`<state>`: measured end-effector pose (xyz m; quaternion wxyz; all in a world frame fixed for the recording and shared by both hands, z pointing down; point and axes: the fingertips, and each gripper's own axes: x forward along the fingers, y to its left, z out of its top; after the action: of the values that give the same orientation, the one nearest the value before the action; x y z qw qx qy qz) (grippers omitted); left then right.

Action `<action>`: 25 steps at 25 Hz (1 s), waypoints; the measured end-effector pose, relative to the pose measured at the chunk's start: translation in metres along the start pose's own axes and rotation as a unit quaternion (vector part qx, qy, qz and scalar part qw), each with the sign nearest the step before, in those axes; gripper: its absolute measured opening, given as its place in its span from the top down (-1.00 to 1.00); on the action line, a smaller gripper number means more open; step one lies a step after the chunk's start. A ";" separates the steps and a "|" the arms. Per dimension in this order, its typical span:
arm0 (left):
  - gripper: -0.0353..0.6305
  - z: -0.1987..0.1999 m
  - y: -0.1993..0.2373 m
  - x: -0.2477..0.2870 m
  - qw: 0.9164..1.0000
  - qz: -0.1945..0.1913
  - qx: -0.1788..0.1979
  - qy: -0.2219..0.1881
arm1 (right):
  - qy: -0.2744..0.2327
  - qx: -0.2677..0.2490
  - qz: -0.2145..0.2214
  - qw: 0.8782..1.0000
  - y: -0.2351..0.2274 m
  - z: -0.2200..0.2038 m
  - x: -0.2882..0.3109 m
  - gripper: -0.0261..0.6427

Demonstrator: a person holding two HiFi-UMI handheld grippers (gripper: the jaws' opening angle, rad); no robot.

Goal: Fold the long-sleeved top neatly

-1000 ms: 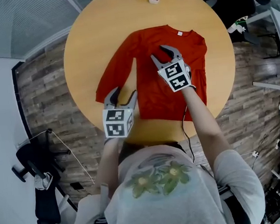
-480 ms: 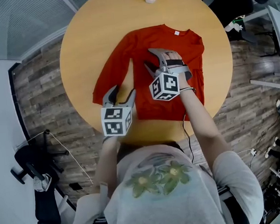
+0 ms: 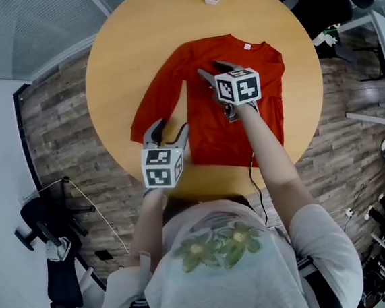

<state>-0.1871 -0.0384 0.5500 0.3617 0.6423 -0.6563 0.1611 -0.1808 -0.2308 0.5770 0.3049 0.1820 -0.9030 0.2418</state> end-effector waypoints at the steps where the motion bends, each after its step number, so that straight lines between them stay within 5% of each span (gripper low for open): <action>1: 0.12 -0.001 0.002 -0.001 1.000 0.002 -0.001 0.001 | 0.001 0.065 -0.003 0.998 -0.010 0.001 0.009 0.24; 3: 0.12 -0.003 0.005 -0.003 1.000 0.006 -0.003 0.001 | 0.036 0.119 -0.023 0.992 -0.026 -0.010 0.028 0.24; 5: 0.12 -0.004 0.007 -0.005 1.000 0.009 -0.007 0.001 | 0.082 0.095 -0.036 0.991 -0.027 -0.026 0.041 0.25; 7: 0.12 -0.006 0.012 -0.007 1.000 0.013 -0.012 -0.001 | 0.094 0.050 -0.046 0.993 -0.021 -0.030 0.042 0.58; 8: 0.12 -0.006 0.014 -0.008 1.000 0.015 -0.013 -0.001 | 0.085 0.031 -0.053 0.994 -0.018 -0.027 0.038 0.74; 14: 0.12 -0.004 0.024 -0.007 1.000 0.018 -0.017 -0.004 | -0.062 -0.002 -0.081 0.995 -0.015 0.044 -0.018 0.78; 18: 0.12 0.004 0.021 -0.006 1.000 0.016 -0.016 -0.012 | -0.116 -0.044 -0.042 0.991 0.005 0.086 -0.039 0.78; 23: 0.12 0.005 0.020 -0.012 1.000 0.018 -0.016 -0.017 | -0.015 -0.069 0.046 0.996 0.047 0.049 0.003 0.74; 25: 0.12 0.002 0.023 -0.015 0.999 0.024 -0.020 -0.017 | 0.021 -0.093 0.017 0.995 0.045 0.026 0.018 0.36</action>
<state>-0.2114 -0.0260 0.5442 0.3589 0.6219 -0.6806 0.1457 -0.2273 -0.2117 0.5556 0.3355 0.1321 -0.9179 0.1657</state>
